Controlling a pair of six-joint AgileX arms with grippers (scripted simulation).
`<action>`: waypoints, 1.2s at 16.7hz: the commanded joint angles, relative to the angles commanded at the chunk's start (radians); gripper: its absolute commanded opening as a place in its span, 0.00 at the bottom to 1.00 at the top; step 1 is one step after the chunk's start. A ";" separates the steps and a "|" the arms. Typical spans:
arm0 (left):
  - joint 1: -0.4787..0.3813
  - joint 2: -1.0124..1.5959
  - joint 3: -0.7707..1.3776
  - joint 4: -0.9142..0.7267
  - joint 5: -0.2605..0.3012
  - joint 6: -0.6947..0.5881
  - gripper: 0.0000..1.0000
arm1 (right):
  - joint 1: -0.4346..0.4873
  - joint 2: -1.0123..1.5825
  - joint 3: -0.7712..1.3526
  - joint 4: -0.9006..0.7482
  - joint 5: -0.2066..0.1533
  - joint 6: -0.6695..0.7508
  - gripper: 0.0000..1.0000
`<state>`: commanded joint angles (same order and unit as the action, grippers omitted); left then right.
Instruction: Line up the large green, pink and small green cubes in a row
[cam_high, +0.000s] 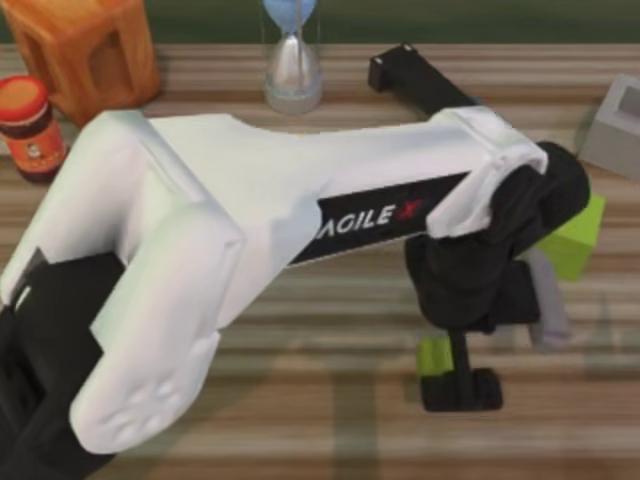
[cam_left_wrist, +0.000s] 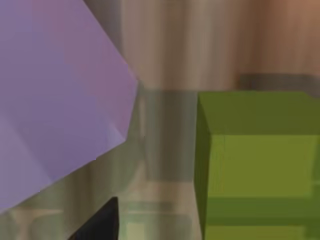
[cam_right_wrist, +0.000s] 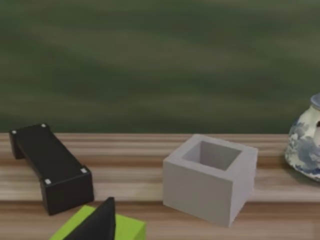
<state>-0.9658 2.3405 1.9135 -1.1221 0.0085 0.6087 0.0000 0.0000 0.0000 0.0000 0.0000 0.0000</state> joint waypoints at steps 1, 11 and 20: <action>0.004 -0.008 0.028 -0.041 0.000 -0.001 1.00 | 0.000 0.000 0.000 0.000 0.000 0.000 1.00; 0.013 -0.046 0.114 -0.160 0.000 -0.004 1.00 | 0.003 0.009 0.009 -0.007 0.000 0.000 1.00; 0.286 -0.609 -0.385 0.140 -0.020 -0.162 1.00 | 0.140 0.519 0.450 -0.307 0.000 -0.019 1.00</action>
<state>-0.6803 1.7315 1.5283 -0.9818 -0.0112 0.4469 0.1399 0.5190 0.4502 -0.3069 0.0005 -0.0192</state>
